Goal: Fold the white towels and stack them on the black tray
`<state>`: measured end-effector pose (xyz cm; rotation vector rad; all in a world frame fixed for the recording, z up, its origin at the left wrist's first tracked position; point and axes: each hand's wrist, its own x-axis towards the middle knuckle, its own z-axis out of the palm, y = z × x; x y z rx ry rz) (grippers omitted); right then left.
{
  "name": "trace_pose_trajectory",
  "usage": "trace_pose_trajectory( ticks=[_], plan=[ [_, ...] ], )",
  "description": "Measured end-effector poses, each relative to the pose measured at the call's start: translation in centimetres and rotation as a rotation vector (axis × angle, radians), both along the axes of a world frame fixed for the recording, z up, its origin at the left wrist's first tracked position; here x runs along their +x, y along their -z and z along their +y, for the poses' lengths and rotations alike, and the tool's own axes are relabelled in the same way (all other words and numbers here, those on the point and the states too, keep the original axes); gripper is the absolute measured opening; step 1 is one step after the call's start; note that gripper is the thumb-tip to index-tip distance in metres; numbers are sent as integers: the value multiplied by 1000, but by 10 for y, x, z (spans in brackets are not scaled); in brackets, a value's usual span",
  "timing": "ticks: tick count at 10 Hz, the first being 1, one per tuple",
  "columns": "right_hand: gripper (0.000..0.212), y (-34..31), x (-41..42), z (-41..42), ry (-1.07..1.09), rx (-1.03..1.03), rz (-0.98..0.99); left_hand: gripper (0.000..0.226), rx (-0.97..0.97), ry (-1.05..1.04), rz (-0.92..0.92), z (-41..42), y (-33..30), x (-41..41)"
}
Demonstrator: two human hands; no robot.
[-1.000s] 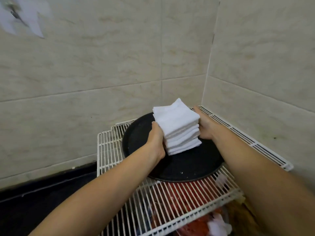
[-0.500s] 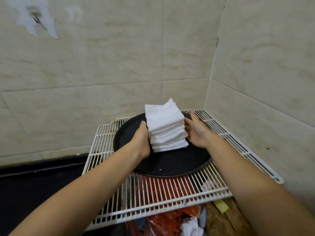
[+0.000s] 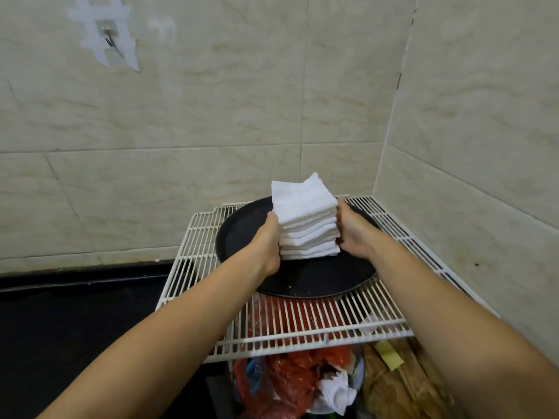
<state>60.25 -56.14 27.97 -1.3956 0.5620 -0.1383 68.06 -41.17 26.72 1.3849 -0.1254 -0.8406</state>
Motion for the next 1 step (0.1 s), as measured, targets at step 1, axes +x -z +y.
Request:
trace_pose_trajectory(
  ticks=[1],
  plan=[
    [63,-44,-22,-10,64,-225,25,68,97,-1,-130,21,-4,-9]
  ],
)
